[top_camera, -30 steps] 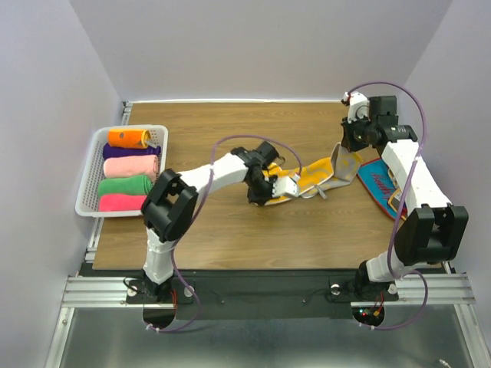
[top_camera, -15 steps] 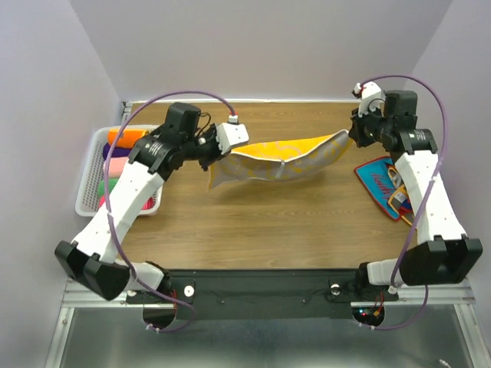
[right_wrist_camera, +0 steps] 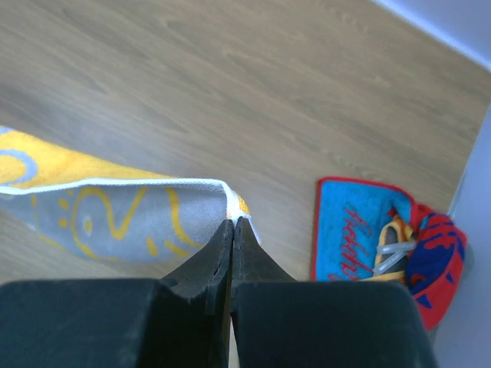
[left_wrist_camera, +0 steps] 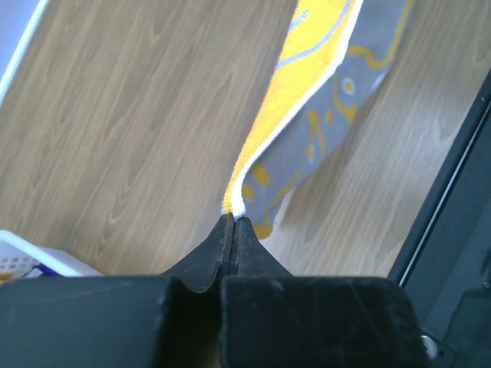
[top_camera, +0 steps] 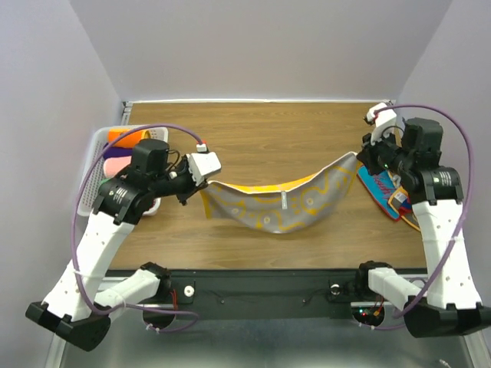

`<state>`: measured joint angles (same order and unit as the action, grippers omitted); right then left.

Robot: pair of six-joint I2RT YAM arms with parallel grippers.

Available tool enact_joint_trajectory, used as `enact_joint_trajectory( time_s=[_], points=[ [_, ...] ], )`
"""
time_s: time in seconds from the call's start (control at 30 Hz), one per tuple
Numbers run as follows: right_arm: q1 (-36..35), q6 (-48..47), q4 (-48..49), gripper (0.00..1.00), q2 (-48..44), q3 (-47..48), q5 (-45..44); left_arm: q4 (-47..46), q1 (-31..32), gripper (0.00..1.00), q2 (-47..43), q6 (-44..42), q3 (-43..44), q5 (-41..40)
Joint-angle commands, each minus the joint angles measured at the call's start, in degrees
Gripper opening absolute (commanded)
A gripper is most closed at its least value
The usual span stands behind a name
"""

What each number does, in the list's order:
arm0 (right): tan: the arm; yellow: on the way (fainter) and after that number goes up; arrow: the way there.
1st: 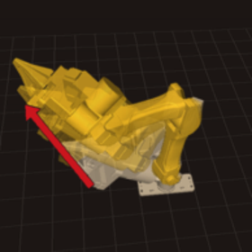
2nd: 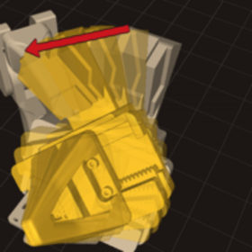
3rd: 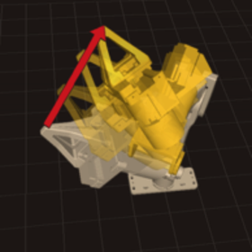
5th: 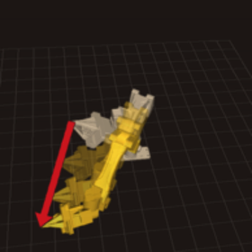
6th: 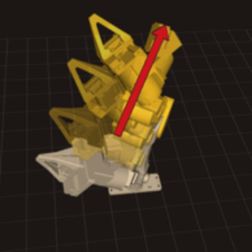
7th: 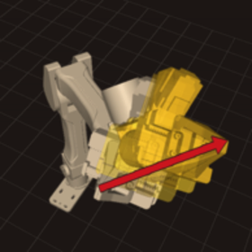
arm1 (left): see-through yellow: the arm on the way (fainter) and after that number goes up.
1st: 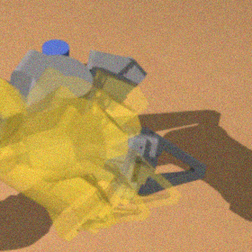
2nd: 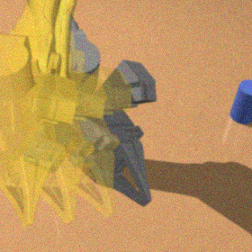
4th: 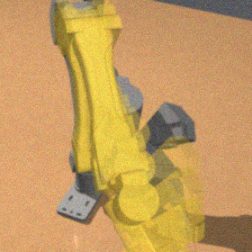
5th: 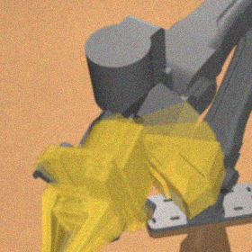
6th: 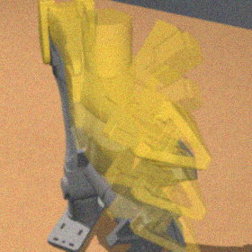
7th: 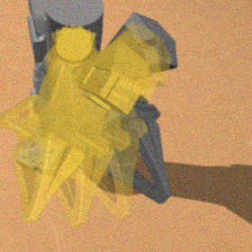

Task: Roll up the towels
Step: Flatten the towel

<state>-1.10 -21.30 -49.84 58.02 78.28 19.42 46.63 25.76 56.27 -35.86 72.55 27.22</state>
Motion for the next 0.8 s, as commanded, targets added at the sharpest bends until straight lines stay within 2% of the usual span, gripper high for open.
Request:
enact_joint_trajectory(
  time_s=[0.0, 0.2, 0.37, 0.57, 0.77],
  points=[
    [0.49, -0.06, 0.35, 0.01, 5.34, -2.52, -0.61, -2.23, -0.88, 0.0, 3.57, -0.09, -3.38, 0.03],
    [0.4, 2.05, 9.05, 0.01, 17.71, -5.24, 0.71, -10.06, -6.49, 0.0, 15.59, -4.29, -5.49, 0.99],
    [0.4, 3.37, 15.82, 0.01, 25.9, -5.07, 0.79, -17.88, -10.64, 0.0, 25.98, -7.03, -2.25, 0.81],
    [0.49, 3.81, 20.13, 0.01, 36.63, -2.17, -0.52, -20.97, -11.7, 0.0, 39.68, -10.37, 2.32, 0.55],
    [0.4, 1.7, 21.54, 0.01, 41.47, -1.64, -0.7, -23.43, -11.96, 0.0, 44.36, -12.66, 2.51, 1.51]
  ],
)
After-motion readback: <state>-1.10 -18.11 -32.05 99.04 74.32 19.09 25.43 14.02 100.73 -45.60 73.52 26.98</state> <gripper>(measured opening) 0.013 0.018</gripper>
